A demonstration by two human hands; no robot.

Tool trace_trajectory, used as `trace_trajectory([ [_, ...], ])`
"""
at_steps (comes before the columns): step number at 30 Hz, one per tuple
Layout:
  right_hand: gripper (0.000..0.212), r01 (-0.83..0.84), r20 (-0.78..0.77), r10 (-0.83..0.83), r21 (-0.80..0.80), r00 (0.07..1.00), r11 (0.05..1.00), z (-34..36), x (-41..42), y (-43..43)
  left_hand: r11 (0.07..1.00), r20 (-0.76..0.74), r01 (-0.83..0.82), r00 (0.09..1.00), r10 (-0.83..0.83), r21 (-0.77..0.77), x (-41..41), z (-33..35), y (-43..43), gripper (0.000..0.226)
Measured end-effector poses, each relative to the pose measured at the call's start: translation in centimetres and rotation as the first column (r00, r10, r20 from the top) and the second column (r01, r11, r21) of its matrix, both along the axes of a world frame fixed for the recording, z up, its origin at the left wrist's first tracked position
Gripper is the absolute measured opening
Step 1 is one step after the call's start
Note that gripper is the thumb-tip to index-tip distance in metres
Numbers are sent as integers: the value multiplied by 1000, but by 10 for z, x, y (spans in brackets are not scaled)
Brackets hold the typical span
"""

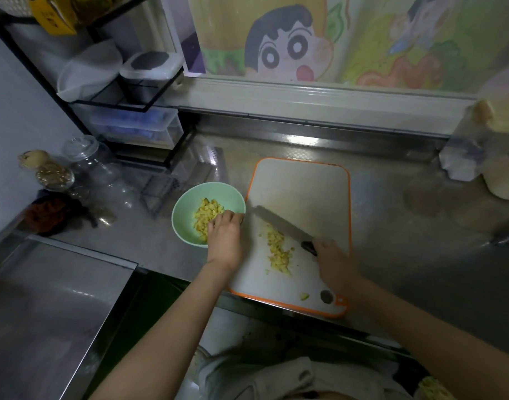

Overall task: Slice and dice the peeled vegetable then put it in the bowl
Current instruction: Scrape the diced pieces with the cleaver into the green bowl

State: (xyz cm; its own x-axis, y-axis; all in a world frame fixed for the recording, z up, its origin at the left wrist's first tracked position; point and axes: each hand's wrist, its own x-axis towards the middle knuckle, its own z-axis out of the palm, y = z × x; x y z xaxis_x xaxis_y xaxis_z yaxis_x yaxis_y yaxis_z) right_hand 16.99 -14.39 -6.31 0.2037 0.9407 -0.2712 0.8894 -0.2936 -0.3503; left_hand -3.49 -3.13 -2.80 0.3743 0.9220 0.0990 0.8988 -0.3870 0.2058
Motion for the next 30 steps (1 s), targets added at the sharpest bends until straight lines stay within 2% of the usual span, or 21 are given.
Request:
trace_trajectory([
  [4, 43, -25, -55, 24, -20, 998, 999, 3, 5, -4, 1000, 53, -1, 999, 1, 1, 4, 1, 0, 48],
  [8, 39, 128, -123, -118, 81, 985, 988, 10, 28, 6, 988, 141, 81, 985, -100, 131, 9, -3, -12, 43],
  [10, 40, 196, -110, -185, 96, 977, 976, 12, 38, 18, 976, 121, 161, 976, -179, 148, 8, -8, -21, 39],
  [12, 40, 240, -68, -235, 71, 970, 968, 15, 45, 33, 963, 66, 246, 965, -254, 110, 4, -17, -25, 38],
  [15, 35, 252, -15, -252, 39, 968, 967, 18, 49, 53, 954, 90, 291, 955, -284, -70, -1, -28, -28, 46],
  [20, 39, 150, 11, -150, -19, 989, 988, 14, 37, 63, 953, 64, 164, 986, -153, -254, -10, -38, -35, 51],
  [24, 41, -5, 5, 5, -33, 1000, 999, 6, 24, 43, 951, 119, 83, 992, -50, -299, -15, -43, -37, 39],
  [27, 47, -98, 62, 101, -48, 993, 994, 1, 24, 23, 951, 175, 29, 984, 26, -306, -13, -47, -38, 25],
  [30, 49, -155, 113, 160, -59, 981, 986, 3, 32, 6, 956, 198, 0, 978, 61, -294, -8, -53, -39, 20],
])
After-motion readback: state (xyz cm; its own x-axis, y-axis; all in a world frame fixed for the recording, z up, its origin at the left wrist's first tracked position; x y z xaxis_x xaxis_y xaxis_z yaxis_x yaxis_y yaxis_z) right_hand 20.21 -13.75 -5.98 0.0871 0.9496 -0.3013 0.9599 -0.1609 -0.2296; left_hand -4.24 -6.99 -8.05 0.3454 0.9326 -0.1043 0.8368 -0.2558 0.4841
